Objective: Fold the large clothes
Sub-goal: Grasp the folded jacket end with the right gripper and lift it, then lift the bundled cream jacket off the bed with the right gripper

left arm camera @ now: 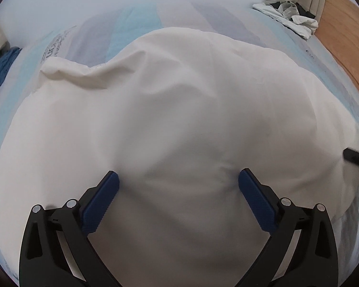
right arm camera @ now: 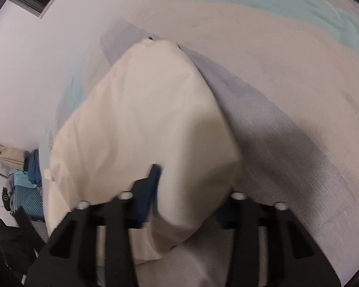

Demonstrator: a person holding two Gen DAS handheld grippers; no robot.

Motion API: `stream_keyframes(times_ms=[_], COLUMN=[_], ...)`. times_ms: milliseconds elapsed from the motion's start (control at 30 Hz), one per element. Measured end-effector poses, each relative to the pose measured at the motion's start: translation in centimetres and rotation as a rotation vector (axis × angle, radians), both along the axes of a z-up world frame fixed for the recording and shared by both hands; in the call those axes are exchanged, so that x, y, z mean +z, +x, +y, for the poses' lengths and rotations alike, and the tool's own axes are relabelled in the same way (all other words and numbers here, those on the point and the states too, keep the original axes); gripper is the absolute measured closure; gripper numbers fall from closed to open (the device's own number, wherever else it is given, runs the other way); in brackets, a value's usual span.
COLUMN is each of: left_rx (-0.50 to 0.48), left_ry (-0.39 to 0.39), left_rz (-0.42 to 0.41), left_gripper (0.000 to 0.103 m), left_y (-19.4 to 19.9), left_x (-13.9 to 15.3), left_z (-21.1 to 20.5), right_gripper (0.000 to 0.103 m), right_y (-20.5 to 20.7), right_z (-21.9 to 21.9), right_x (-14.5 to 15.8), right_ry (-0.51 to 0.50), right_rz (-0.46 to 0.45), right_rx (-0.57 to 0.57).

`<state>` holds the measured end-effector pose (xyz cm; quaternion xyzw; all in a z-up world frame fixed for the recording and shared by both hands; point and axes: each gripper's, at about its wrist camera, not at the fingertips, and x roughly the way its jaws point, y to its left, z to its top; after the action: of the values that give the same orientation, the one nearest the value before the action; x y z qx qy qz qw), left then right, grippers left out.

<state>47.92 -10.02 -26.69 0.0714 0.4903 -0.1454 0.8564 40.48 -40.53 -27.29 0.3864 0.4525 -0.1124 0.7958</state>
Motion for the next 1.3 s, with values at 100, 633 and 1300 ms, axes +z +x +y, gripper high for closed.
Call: stream_keyframes(times_ms=[100,633,1300], left_rx=[-0.001,0.033,0.264], left_ry=[0.002,-0.064,-0.087], left_rz=[-0.002,-0.033,-0.029], left_gripper=[0.005,0.007,0.016], left_y=[0.0,-0.4,-2.9], left_x=[-0.2,3.1,5.4], left_z=[-0.1,3.6,20.4], right_gripper=[0.082,0.087,0.088], right_y=[0.7,5.1,6.9], right_z=[0.6,10.0,27.5], right_x=[1.8,9.6,10.9], right_ry=[-0.039,-0.293,-0.534], right_rz=[-0.024,-0.187,-0.289], right_rx=[0.037,0.388,0.922])
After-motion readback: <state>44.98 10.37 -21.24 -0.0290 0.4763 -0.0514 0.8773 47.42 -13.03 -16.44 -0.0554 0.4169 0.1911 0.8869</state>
